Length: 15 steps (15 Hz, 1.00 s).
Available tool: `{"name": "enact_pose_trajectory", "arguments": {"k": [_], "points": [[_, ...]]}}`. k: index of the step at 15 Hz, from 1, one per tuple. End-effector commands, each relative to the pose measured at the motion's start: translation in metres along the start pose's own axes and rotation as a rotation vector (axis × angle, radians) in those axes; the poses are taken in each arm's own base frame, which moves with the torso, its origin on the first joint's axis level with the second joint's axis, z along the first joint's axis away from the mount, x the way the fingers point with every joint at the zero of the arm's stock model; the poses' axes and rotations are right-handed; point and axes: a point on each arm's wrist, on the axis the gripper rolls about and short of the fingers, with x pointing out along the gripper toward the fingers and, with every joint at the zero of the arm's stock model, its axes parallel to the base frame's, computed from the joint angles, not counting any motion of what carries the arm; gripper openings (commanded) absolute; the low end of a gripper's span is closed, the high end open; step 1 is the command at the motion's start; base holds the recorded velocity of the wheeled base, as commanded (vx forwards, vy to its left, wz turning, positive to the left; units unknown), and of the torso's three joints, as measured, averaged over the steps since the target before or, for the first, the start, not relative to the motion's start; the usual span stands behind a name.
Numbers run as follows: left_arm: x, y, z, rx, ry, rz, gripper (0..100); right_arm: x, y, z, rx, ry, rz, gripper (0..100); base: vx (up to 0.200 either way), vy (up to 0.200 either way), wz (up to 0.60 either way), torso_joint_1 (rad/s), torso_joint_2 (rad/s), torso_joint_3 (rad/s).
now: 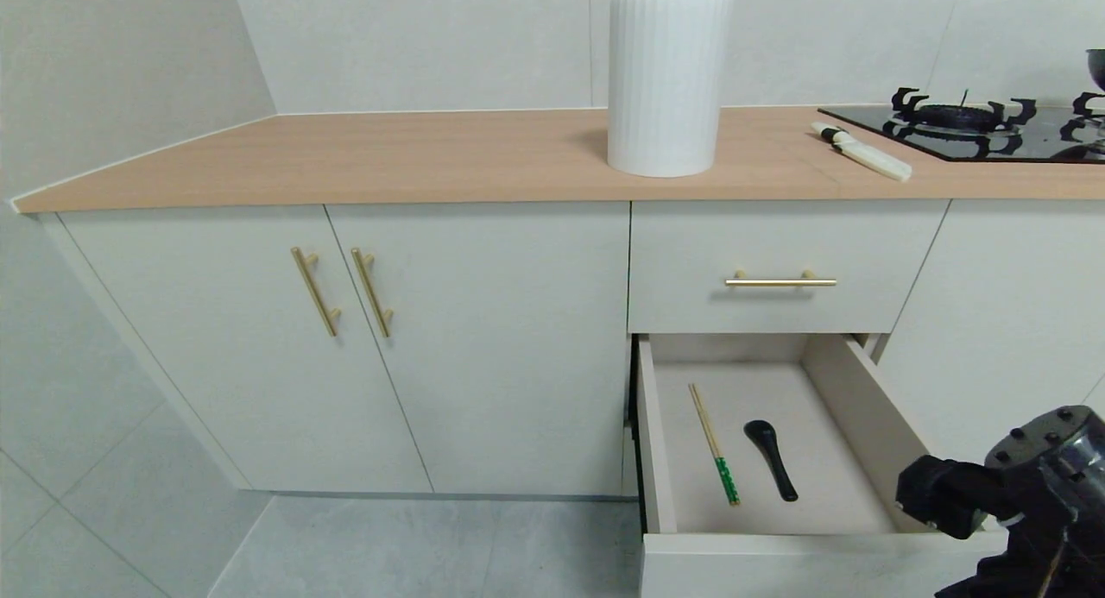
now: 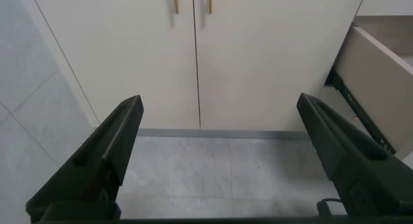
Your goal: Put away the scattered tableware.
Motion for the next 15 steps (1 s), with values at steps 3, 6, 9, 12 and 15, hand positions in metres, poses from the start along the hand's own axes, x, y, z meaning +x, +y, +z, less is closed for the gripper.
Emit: {"name": "enact_pose_trajectory", "arguments": {"k": [3, 6, 9, 12, 15], "points": [[0.000, 0.000, 0.000, -0.001, 0.000, 0.000, 100, 0.030, 0.002, 0.013, 0.089, 0.093, -0.029, 100, 0.000, 0.000, 0.00, 0.000, 0.00, 0.000], [0.000, 0.000, 0.000, -0.001, 0.000, 0.000, 100, 0.044, 0.001, 0.021, 0.153, 0.084, -0.119, 100, 0.000, 0.000, 0.00, 0.000, 0.00, 0.000], [0.000, 0.000, 0.000, 0.001, 0.001, 0.000, 100, 0.047, 0.001, 0.024, 0.182, 0.059, -0.142, 100, 0.000, 0.000, 0.00, 0.000, 0.00, 0.000], [0.000, 0.000, 0.000, -0.001, 0.001, 0.000, 100, 0.049, 0.001, 0.032, 0.231, 0.049, -0.147, 100, 0.000, 0.000, 0.00, 0.000, 0.00, 0.000], [0.000, 0.000, 0.000, -0.001, 0.000, 0.001, 100, 0.059, -0.003, 0.047, 0.338, 0.034, -0.202, 100, 0.000, 0.000, 0.00, 0.000, 0.00, 0.000]]}}
